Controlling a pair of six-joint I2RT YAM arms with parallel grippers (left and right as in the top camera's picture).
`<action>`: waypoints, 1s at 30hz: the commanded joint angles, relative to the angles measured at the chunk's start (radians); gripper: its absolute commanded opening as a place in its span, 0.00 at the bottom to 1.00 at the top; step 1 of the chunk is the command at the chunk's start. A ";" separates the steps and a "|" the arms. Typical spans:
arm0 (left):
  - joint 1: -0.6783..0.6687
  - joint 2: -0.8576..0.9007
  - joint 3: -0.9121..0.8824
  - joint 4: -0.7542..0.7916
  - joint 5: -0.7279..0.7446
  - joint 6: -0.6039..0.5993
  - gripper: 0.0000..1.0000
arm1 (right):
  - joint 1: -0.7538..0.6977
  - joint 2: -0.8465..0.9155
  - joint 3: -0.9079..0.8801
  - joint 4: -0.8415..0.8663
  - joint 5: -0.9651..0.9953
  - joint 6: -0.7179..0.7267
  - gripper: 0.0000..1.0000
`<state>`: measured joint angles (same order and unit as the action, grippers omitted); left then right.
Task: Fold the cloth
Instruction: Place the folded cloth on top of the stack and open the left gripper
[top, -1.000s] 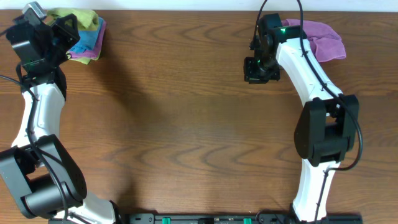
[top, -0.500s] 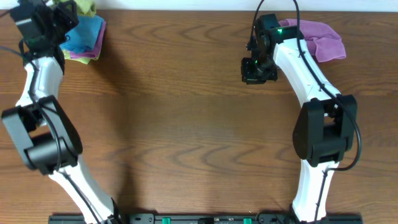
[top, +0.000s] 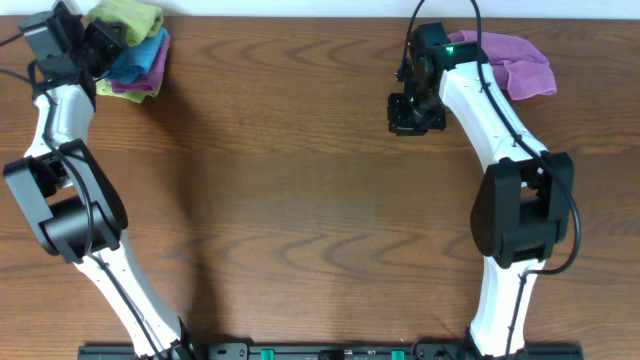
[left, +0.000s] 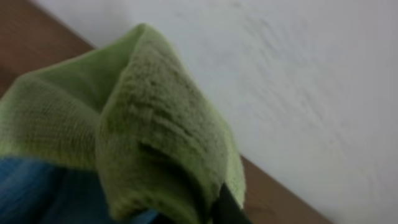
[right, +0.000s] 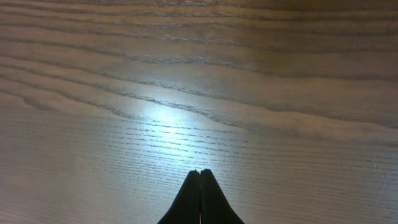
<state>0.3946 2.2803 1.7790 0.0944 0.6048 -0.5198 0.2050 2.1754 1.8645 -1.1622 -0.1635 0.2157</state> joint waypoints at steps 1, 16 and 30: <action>0.023 0.009 0.018 -0.002 0.008 -0.012 0.71 | 0.022 -0.025 0.019 -0.002 0.002 -0.010 0.02; 0.041 -0.001 0.018 -0.226 0.282 -0.112 0.96 | 0.029 -0.025 0.019 -0.005 0.002 -0.010 0.01; 0.097 -0.254 0.018 -0.608 0.143 0.031 0.96 | 0.051 -0.026 0.020 -0.051 0.002 -0.011 0.02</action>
<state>0.4763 2.1368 1.7802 -0.4725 0.7826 -0.5461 0.2417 2.1757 1.8645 -1.2079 -0.1638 0.2157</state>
